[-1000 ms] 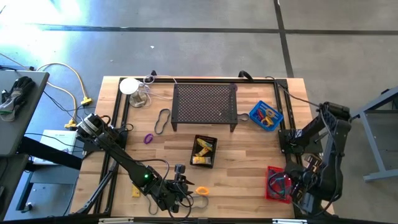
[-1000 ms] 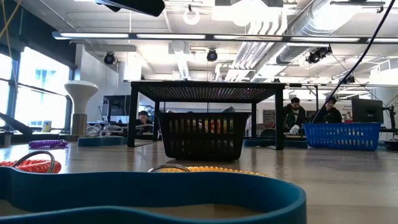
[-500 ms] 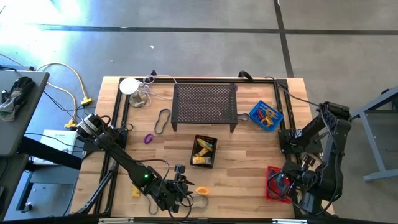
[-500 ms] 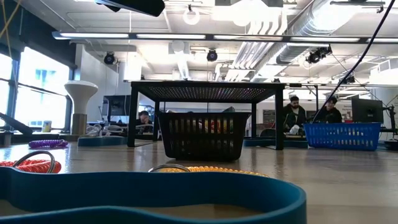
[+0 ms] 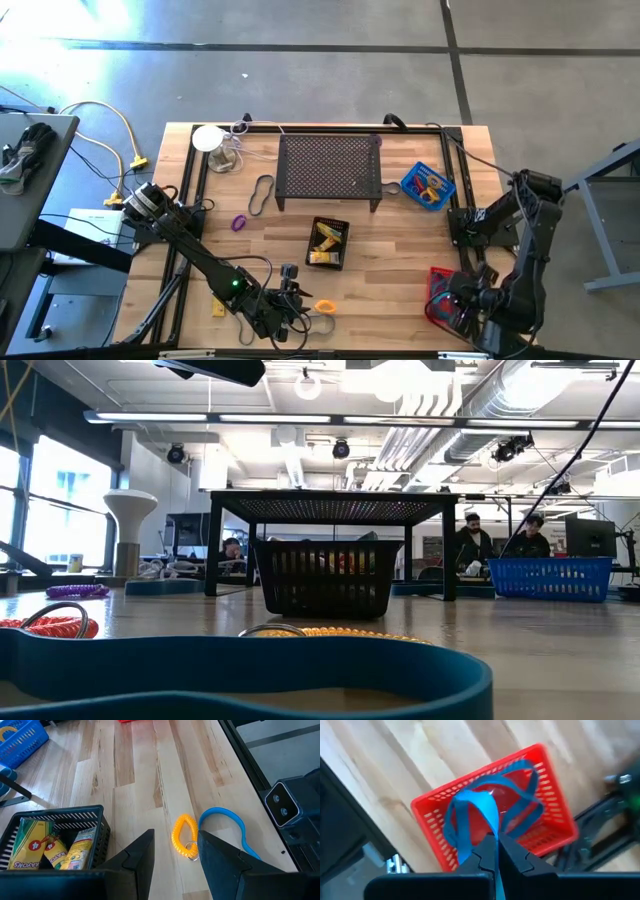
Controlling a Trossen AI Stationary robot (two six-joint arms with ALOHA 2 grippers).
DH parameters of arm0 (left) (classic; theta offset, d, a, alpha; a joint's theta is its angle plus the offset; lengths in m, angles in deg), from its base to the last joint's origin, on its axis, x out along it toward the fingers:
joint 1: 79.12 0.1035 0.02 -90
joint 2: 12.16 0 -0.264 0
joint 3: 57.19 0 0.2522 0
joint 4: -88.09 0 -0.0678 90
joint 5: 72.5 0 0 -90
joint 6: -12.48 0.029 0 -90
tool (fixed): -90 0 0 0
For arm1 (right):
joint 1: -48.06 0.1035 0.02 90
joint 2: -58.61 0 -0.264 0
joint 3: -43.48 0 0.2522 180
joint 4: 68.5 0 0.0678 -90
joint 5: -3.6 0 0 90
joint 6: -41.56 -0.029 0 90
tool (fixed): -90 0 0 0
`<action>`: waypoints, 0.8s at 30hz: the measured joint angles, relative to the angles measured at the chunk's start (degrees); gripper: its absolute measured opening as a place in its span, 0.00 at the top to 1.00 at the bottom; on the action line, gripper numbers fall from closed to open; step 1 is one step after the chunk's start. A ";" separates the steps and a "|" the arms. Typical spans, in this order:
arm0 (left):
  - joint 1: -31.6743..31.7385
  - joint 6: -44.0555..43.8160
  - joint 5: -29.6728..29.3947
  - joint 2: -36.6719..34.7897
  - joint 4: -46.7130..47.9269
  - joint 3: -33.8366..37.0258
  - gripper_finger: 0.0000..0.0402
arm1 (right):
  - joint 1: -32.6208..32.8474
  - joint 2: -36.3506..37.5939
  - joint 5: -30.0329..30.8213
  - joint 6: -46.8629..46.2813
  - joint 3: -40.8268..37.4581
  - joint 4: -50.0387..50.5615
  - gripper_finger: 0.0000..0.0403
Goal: Pick & Place Office Desk Supplies
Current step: Put the blue rubber band into the orange bin
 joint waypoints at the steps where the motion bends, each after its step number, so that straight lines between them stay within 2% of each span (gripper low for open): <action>1: 0.01 0.00 0.01 0.00 0.00 0.00 0.65 | -0.42 0.00 -0.06 -0.03 -0.94 -1.47 1.00; 4: 0.02 0.00 0.00 0.00 0.00 0.00 0.65 | -2.24 -0.04 -1.06 -0.05 -4.54 -5.56 1.00; 13: 0.00 0.02 0.00 0.00 0.04 0.00 0.65 | -8.95 -0.07 -13.83 0.01 -14.06 -7.35 0.99; 18: 0.01 0.04 0.02 0.00 0.18 0.00 0.65 | -10.16 -0.07 -12.28 -0.13 -14.66 -7.90 0.93; 24: 0.01 0.04 0.00 0.00 0.17 0.00 0.65 | -12.23 -0.07 -11.81 -4.51 -14.66 -7.26 0.80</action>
